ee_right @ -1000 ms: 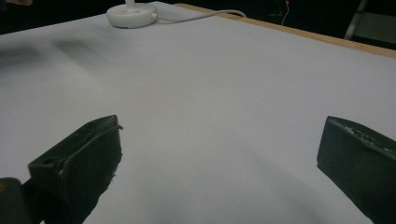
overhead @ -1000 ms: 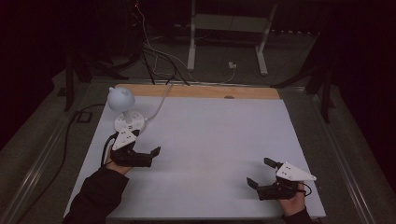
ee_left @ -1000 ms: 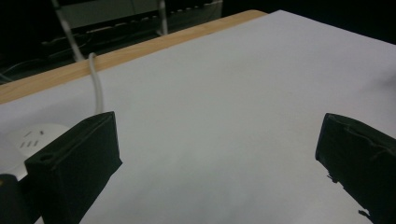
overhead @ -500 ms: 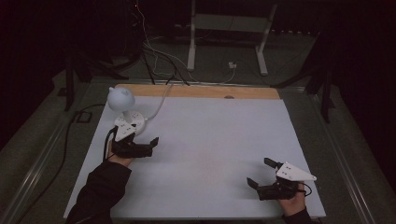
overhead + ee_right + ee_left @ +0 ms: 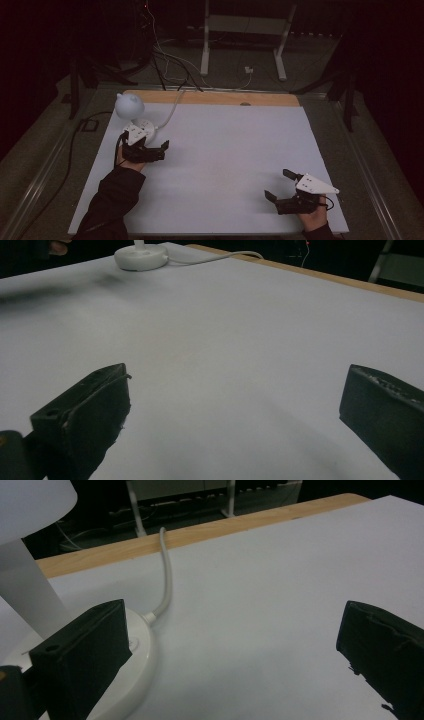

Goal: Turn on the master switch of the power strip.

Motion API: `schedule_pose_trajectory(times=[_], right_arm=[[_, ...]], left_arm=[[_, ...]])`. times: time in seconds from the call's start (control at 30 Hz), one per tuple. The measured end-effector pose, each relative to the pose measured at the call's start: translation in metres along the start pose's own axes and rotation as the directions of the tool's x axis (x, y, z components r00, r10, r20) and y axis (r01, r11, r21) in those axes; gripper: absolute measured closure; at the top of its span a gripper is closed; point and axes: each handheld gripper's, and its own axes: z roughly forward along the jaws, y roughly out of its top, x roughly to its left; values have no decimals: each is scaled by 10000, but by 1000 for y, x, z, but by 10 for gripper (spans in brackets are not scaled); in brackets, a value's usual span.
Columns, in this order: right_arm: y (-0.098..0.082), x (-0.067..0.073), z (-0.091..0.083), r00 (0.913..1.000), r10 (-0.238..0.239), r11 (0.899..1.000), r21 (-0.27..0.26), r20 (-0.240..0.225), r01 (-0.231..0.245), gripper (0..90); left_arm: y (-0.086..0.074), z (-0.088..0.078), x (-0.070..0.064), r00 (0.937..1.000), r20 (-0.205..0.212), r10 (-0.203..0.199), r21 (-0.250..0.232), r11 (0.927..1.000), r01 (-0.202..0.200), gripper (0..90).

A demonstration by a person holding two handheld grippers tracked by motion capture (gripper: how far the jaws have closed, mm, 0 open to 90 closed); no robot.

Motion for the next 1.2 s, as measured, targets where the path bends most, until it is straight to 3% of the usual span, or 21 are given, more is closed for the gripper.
schedule_pose_trajectory(times=[0.07,0.17,0.3,0.43,0.6,0.77,0.87,1.0,1.03,1.2], right_arm=[[0,0,0,10000,4,10000,2,4,-4,0],[0,0,0,10000,56,10000,-3,-6,-56,0],[-1,-1,0,9999,102,9999,-18,-14,-102,0],[-1,-1,0,9999,109,9999,-13,-25,-109,0],[-1,-1,0,9999,120,9999,-25,-48,-120,0],[-1,-2,0,9998,196,9998,-21,-88,-196,0],[-1,-2,0,9998,188,9998,-29,-88,-189,0],[-1,-2,0,9997,234,9997,-16,-100,-234,0],[-1,-2,0,9996,233,9997,-19,-127,-233,0],[-2,-2,1,9996,230,9997,-8,-166,-230,0]], left_arm=[[0,3,1,9995,-311,25,11,10000,-24,11],[0,8,3,9988,-480,-106,166,9998,114,10],[-1,15,2,9968,-801,-4,116,9999,13,10],[-3,22,6,9982,-575,-162,442,9988,187,11],[-6,29,10,9973,-727,25,760,9971,30,69],[-7,32,15,9936,-1130,43,730,9973,39,218],[-8,34,19,9927,-1199,-114,764,9969,206,275],[-8,35,21,9915,-1297,-29,798,9967,134,388],[-8,35,21,9897,-1429,38,783,9969,75,450],[-6,37,26,9840,-1779,-37,737,9971,171,585]])
